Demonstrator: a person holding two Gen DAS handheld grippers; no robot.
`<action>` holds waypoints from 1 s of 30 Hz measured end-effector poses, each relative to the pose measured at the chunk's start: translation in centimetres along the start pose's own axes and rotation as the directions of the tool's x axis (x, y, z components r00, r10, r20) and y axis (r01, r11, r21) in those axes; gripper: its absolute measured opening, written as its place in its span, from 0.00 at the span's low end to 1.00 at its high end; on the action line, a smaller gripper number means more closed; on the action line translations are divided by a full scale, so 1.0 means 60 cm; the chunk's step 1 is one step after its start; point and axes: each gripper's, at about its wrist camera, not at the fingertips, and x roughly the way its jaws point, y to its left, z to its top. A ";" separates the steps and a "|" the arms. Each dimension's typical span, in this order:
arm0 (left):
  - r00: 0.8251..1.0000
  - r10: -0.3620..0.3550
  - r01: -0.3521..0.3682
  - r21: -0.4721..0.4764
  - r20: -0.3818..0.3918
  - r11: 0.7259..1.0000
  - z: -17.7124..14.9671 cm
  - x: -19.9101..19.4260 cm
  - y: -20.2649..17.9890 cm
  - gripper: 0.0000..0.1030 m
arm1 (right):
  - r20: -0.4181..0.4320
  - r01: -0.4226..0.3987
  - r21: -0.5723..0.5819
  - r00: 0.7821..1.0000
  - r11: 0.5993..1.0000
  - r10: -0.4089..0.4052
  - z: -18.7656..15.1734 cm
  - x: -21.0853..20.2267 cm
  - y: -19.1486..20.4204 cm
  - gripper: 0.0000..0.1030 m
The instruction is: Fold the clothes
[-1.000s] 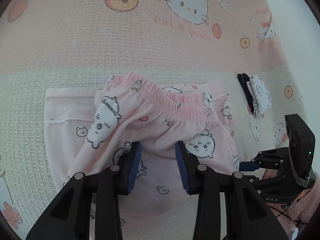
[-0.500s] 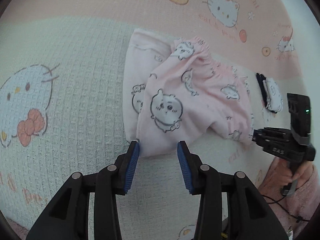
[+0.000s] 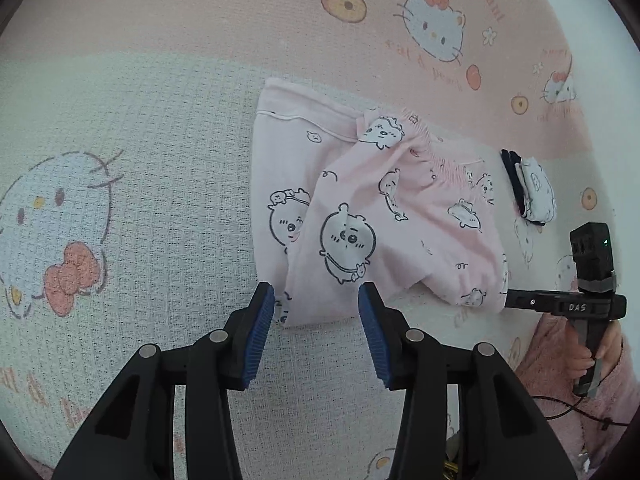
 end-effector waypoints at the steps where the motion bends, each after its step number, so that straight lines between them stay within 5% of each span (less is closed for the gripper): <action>1: 1.000 0.021 -0.021 0.008 -0.004 1.000 0.001 0.005 -0.002 0.45 | 0.016 -0.020 -0.005 1.000 1.000 0.020 0.004 0.007 0.011 0.59; 4: 0.997 0.073 -0.073 0.010 -0.007 0.997 -0.003 0.017 -0.004 0.45 | 0.060 0.038 -0.053 0.998 0.998 -0.035 0.007 0.042 0.051 0.67; 5: 0.996 0.091 -0.091 0.022 -0.002 0.996 -0.005 0.016 -0.008 0.45 | 0.078 0.063 -0.082 0.995 0.995 -0.057 0.005 0.054 0.070 0.61; 6: 0.995 0.097 -0.097 0.039 -0.004 0.995 -0.006 0.016 -0.014 0.44 | 0.067 0.072 -0.127 0.996 0.989 -0.064 0.005 0.077 0.095 0.26; 7: 0.995 0.096 -0.095 0.058 -0.010 0.994 -0.007 0.017 -0.020 0.37 | 0.057 0.075 -0.158 0.996 0.985 -0.067 0.003 0.096 0.116 0.06; 8: 0.995 0.095 -0.094 0.078 -0.016 0.993 -0.009 0.018 -0.027 0.11 | 0.053 0.069 -0.160 0.997 0.985 -0.061 0.001 0.102 0.122 0.05; 16: 0.998 0.024 -0.008 0.250 -0.062 0.968 0.017 -0.052 -0.048 0.07 | 0.073 0.048 -0.147 0.997 0.988 -0.037 0.015 0.035 0.097 0.02; 19: 0.992 0.062 -0.024 0.324 -0.110 0.946 0.024 -0.055 -0.063 0.07 | 0.089 0.133 -0.169 0.989 0.977 -0.119 0.034 0.003 0.085 0.01; 20: 0.984 0.084 -0.027 0.326 -0.160 0.945 0.024 -0.038 -0.062 0.09 | 0.085 0.214 -0.175 0.976 0.961 -0.202 0.040 -0.011 0.064 0.01; 22: 0.946 0.144 -0.046 0.320 -0.291 0.946 0.010 0.007 -0.051 0.10 | 0.062 0.306 -0.157 0.952 0.939 -0.299 0.059 -0.019 0.026 0.04; 24: 0.923 0.222 -0.099 0.365 -0.315 0.926 -0.007 0.021 -0.053 0.11 | 0.063 0.212 -0.146 0.977 0.966 -0.205 0.066 -0.019 0.033 0.05; 26: 0.947 0.189 -0.091 0.346 -0.260 0.934 -0.001 -0.008 -0.057 0.12 | 0.089 0.132 -0.178 0.989 0.975 -0.117 0.073 -0.027 0.060 0.20; 28: 0.975 0.123 -0.063 0.306 -0.182 0.950 0.015 -0.045 -0.060 0.17 | 0.135 0.132 -0.240 0.986 0.962 -0.102 0.082 -0.027 0.102 0.47; 30: 0.995 0.043 -0.019 0.252 -0.092 0.968 0.041 -0.073 -0.065 0.50 | 0.161 0.156 -0.293 0.981 0.943 -0.112 0.098 -0.024 0.122 0.62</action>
